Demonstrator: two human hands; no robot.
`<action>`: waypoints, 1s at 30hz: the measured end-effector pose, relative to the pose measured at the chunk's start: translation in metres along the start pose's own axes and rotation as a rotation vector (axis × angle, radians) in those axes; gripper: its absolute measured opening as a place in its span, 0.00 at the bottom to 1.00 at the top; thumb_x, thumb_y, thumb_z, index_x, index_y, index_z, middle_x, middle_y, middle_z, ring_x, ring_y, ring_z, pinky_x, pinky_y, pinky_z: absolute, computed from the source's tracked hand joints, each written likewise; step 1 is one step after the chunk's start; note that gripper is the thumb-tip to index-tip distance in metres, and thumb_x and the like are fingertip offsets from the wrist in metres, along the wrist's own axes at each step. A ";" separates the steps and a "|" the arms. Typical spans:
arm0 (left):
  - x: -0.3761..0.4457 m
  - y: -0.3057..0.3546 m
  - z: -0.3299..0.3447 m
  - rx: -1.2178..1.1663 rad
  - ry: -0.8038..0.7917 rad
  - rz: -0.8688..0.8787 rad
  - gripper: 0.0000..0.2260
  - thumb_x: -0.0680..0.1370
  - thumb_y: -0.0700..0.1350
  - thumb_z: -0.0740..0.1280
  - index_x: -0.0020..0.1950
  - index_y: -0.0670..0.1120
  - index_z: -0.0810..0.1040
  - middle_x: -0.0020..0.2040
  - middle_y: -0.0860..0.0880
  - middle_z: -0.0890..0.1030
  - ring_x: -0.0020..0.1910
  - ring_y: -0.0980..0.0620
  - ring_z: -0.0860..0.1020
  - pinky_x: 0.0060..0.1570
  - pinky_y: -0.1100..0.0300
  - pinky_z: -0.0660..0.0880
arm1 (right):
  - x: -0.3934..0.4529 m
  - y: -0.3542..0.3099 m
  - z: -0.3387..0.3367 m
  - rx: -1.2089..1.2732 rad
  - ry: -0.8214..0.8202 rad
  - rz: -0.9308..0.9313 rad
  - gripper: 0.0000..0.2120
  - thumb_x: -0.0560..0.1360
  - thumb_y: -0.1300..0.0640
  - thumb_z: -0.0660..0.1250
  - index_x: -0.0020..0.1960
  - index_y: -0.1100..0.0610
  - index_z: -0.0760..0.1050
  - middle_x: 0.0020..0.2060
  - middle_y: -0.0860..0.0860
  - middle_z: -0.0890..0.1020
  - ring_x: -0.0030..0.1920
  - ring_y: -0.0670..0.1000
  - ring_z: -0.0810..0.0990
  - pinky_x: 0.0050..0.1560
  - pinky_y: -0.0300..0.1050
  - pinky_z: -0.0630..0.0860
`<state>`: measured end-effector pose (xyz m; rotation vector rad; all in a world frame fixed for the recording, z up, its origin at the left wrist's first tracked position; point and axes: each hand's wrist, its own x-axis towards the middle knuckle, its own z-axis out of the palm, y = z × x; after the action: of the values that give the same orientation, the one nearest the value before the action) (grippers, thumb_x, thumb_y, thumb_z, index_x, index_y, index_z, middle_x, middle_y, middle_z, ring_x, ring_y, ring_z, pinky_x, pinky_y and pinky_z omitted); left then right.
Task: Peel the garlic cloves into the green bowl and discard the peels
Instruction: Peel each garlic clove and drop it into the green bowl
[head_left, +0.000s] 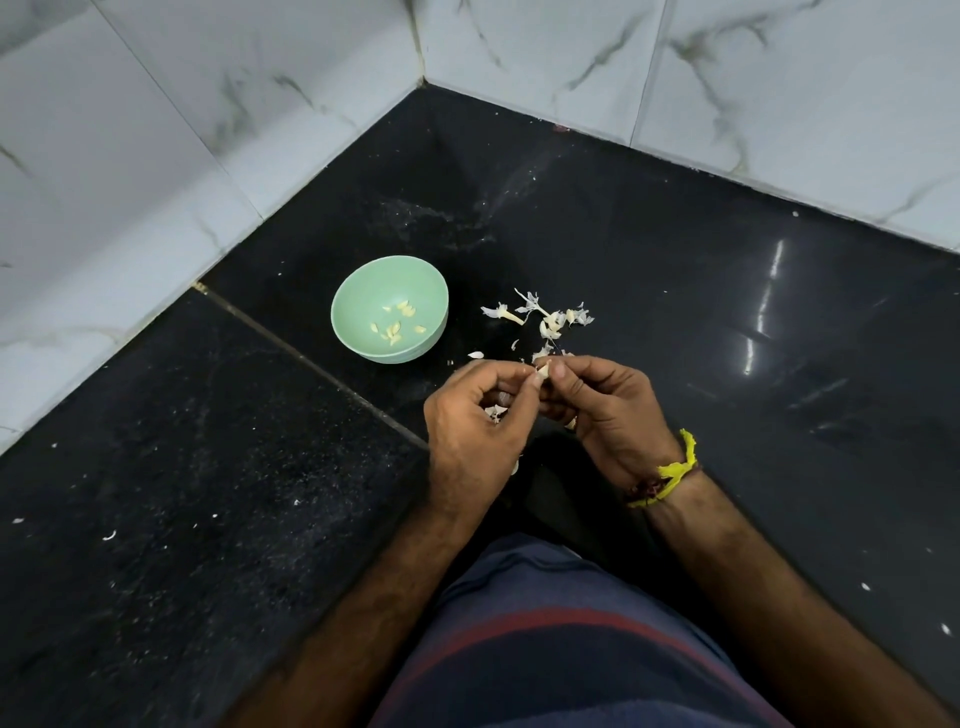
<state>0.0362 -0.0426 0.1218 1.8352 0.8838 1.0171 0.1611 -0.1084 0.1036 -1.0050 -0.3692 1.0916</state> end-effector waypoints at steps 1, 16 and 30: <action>0.001 -0.002 0.000 0.023 0.003 0.004 0.02 0.75 0.37 0.75 0.46 0.42 0.85 0.41 0.51 0.84 0.38 0.53 0.83 0.40 0.54 0.82 | 0.000 0.000 0.001 -0.012 0.000 -0.006 0.12 0.66 0.56 0.74 0.46 0.62 0.84 0.42 0.62 0.84 0.43 0.58 0.83 0.48 0.48 0.81; 0.003 -0.013 -0.005 0.175 -0.038 0.097 0.02 0.74 0.40 0.73 0.45 0.43 0.84 0.41 0.52 0.83 0.39 0.55 0.80 0.40 0.54 0.80 | -0.005 0.002 0.005 -0.249 -0.001 -0.140 0.10 0.72 0.66 0.71 0.52 0.69 0.81 0.44 0.64 0.85 0.46 0.64 0.85 0.49 0.55 0.82; 0.001 -0.018 -0.001 0.246 -0.012 0.200 0.02 0.73 0.39 0.71 0.44 0.41 0.83 0.40 0.50 0.82 0.37 0.52 0.79 0.40 0.55 0.78 | -0.006 0.004 0.004 -0.355 0.005 -0.191 0.06 0.74 0.67 0.71 0.49 0.66 0.83 0.42 0.59 0.86 0.44 0.57 0.85 0.45 0.46 0.81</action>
<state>0.0326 -0.0345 0.1060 2.1697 0.8619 1.0545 0.1531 -0.1107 0.1037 -1.2566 -0.6580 0.8666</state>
